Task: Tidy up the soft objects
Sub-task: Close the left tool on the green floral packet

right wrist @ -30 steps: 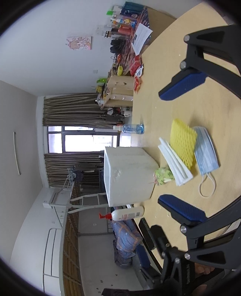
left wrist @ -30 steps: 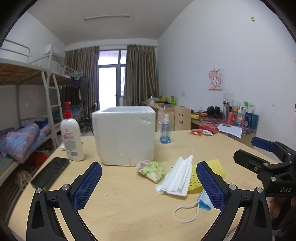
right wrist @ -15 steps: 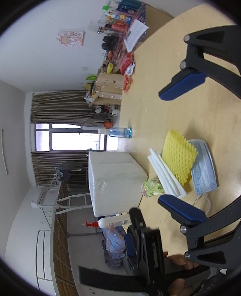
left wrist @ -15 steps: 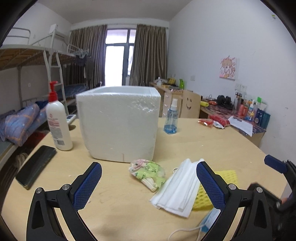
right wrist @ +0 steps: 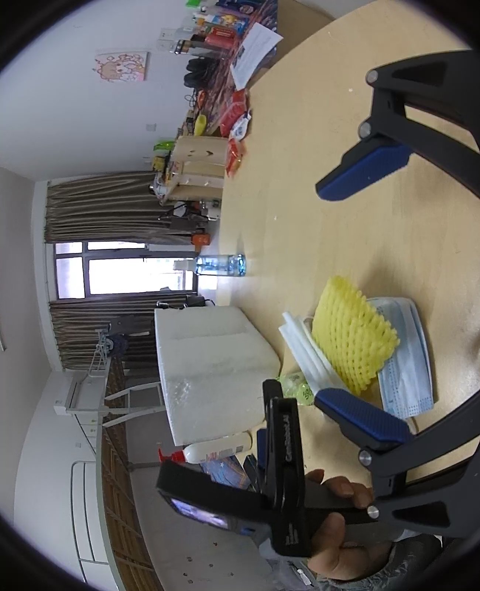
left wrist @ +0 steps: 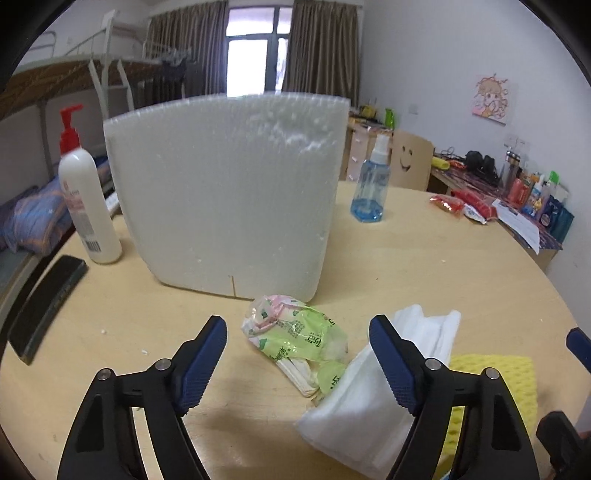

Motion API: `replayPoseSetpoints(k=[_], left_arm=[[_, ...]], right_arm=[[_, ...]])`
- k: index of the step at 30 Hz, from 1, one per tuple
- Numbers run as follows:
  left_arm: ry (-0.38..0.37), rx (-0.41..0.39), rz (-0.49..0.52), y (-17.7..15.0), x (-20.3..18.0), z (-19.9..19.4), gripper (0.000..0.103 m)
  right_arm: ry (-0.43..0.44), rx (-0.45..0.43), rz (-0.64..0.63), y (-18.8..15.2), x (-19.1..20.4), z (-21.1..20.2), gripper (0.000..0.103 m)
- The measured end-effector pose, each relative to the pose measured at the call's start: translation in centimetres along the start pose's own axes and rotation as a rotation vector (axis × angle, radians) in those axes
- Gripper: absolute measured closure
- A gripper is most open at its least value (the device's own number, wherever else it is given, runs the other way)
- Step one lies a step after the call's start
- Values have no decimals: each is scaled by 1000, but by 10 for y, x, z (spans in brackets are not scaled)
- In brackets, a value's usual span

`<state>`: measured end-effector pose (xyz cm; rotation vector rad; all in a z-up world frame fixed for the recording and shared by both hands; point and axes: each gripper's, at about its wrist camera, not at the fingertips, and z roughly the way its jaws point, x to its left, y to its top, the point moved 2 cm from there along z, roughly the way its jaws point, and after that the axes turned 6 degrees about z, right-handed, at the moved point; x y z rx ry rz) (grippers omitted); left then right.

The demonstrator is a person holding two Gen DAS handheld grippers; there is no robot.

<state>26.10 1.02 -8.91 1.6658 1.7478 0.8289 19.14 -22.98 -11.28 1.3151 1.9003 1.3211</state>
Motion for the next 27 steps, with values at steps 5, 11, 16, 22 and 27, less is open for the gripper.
replayPoseSetpoints(k=[5, 11, 16, 22, 27], left_arm=[[43, 35, 16, 1, -2, 10, 24], [57, 86, 32, -3, 3, 18, 38], [34, 103, 18, -5, 9, 19, 48], [32, 81, 46, -3, 9, 15, 63], [15, 60, 37, -1, 15, 9, 72]], right_arm=[[18, 9, -21, 2, 3, 7, 1], [54, 16, -26, 4, 7, 12, 1], [79, 23, -49, 6, 16, 16, 1], [87, 46, -69, 8, 25, 24, 1], [97, 61, -69, 12, 31, 31, 1]])
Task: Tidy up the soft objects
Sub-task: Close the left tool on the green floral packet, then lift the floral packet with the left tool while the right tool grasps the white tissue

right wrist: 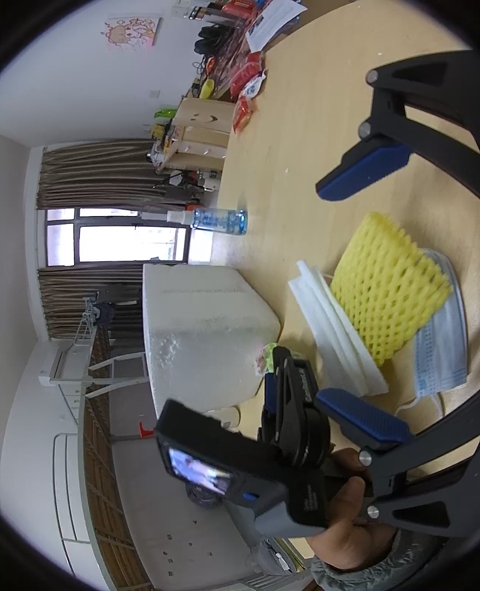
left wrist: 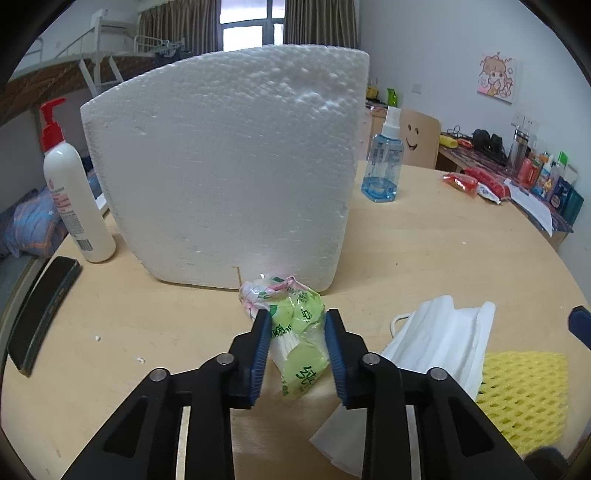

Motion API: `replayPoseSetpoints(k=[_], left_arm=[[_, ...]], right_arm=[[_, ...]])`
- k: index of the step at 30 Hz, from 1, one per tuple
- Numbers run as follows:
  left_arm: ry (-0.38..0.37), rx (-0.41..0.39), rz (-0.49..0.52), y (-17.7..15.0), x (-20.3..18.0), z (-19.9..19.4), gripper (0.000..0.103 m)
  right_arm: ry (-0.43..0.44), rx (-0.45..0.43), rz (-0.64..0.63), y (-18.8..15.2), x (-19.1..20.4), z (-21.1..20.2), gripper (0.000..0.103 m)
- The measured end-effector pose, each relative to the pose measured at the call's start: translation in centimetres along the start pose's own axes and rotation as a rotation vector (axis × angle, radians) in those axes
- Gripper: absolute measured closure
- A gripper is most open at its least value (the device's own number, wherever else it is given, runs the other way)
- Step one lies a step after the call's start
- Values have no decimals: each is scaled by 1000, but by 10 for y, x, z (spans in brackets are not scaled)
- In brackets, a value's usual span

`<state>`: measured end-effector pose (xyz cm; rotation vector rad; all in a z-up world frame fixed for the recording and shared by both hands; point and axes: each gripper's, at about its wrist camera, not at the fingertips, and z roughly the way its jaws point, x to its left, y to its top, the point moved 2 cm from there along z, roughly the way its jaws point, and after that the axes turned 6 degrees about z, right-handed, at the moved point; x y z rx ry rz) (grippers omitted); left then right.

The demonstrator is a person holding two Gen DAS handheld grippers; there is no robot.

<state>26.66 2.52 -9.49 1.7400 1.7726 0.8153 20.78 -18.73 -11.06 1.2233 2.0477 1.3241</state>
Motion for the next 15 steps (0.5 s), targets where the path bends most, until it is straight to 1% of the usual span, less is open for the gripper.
replayPoseSetpoints(k=[2, 8, 15], left_arm=[[2, -12, -4, 1, 3, -4, 73], [-5, -68, -5, 0, 11, -24, 74], [30, -133, -13, -4, 28, -42, 74]], right_arm=[[-3, 14, 5, 3, 2, 3, 1], [10, 15, 8, 9, 8, 4, 1], [10, 49, 38, 17, 15, 17, 1]])
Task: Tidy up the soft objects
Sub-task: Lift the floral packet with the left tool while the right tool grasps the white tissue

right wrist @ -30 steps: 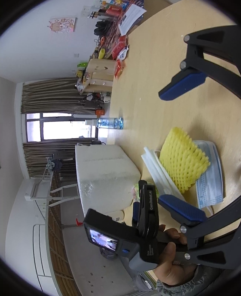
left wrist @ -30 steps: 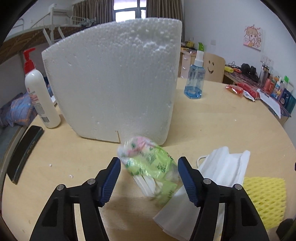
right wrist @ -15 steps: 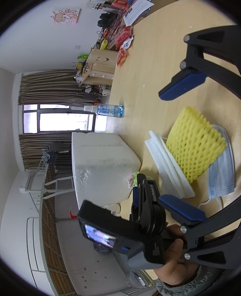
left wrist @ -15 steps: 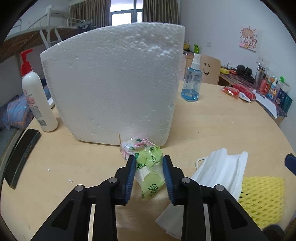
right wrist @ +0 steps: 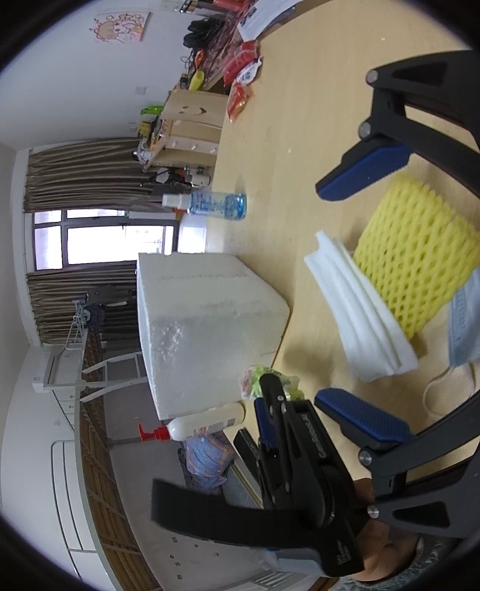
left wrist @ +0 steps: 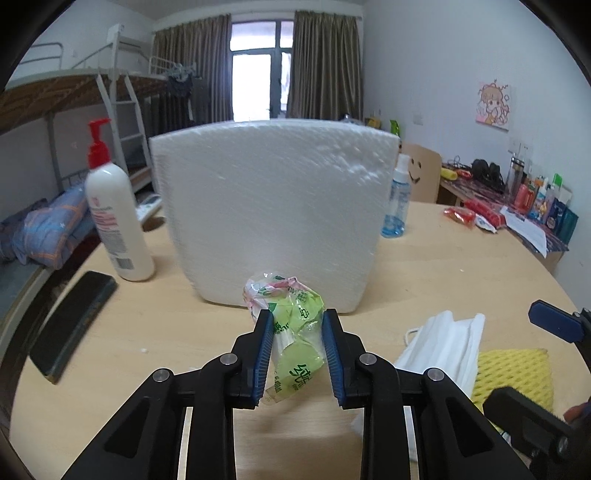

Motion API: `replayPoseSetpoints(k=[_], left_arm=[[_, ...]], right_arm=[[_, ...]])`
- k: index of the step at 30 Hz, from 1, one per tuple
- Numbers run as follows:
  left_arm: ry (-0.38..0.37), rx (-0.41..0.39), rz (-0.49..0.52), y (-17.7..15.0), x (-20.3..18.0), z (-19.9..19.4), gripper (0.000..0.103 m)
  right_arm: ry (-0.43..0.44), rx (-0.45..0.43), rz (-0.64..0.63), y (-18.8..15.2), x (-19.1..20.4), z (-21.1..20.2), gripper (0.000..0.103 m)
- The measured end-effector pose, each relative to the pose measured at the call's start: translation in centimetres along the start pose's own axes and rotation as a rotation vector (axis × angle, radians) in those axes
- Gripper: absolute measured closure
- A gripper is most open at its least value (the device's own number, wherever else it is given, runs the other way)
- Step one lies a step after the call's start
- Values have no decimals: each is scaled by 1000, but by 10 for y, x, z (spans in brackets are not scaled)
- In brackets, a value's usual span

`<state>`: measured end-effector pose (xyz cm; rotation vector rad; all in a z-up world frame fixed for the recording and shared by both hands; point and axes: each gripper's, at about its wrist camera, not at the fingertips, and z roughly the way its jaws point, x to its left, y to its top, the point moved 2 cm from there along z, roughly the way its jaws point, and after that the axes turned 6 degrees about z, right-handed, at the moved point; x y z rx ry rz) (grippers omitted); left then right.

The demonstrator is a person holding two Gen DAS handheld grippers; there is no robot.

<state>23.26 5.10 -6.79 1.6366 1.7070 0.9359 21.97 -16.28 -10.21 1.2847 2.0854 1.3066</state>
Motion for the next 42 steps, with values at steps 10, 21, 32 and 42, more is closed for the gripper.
replayPoseSetpoints(k=[10, 21, 32, 42], left_arm=[[-5, -53, -16, -3, 20, -10, 74], [-52, -55, -29, -10, 27, -10, 74], [-32, -77, -46, -14, 37, -20, 74], [-19, -114, -45, -12, 34, -40, 74]], right_arm=[[-10, 61, 63, 2, 2, 22, 6], [-53, 168, 141, -5, -5, 42, 58], [-27, 182, 128, -3, -4, 43, 95], [-23, 78, 73, 17, 10, 7, 95]])
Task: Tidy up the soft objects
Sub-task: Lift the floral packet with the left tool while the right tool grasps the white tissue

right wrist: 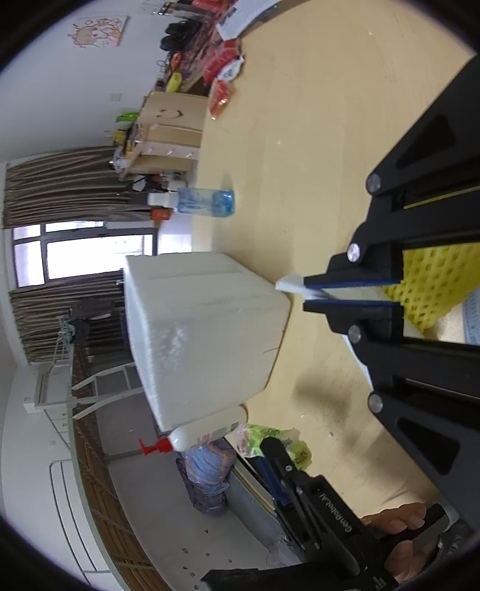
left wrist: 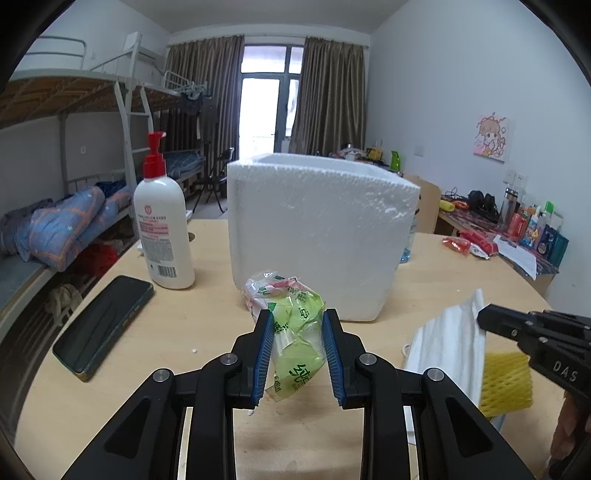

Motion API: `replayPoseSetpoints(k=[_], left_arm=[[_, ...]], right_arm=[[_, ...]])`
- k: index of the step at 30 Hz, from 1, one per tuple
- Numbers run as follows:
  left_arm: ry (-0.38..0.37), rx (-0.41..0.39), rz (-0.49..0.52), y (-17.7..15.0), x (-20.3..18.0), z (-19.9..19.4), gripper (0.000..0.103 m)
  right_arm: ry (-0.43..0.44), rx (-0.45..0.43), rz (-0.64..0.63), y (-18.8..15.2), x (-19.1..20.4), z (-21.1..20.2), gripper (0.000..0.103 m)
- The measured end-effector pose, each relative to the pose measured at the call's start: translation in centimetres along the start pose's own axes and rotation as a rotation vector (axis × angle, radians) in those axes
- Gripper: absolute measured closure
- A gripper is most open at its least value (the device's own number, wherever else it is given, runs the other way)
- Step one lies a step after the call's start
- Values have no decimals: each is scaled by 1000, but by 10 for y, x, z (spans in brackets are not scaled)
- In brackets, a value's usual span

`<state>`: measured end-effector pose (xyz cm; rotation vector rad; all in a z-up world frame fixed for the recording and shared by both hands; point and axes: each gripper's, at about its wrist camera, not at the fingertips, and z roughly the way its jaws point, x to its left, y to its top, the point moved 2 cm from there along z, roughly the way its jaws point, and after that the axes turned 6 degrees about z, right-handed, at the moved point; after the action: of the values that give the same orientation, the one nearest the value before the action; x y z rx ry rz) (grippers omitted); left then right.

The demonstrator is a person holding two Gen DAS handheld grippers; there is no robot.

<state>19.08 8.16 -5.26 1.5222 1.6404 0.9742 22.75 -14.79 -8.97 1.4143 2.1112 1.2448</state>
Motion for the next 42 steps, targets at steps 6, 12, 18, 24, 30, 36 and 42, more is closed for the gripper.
replayPoseSetpoints(k=[6, 12, 18, 24, 30, 36, 42], left_arm=[[4, -36, 17, 3, -4, -18, 74], [28, -71, 14, 7, 1, -34, 74], [55, -75, 15, 4, 7, -41, 74], [86, -68, -11, -2, 23, -46, 74], [101, -61, -22, -6, 30, -46, 74], [92, -44, -34, -10, 35, -40, 74], [92, -41, -45, -12, 37, -39, 74]], right_arm=[[0, -55, -12, 2, 3, -21, 95], [27, -57, -11, -1, 9, -29, 95], [46, -2, -20, -15, 20, -12, 93], [80, 61, -114, -31, 46, 6, 63], [92, 136, -163, -46, 67, 30, 63], [76, 187, -151, -51, 64, 47, 63], [70, 218, -150, -55, 66, 55, 63]])
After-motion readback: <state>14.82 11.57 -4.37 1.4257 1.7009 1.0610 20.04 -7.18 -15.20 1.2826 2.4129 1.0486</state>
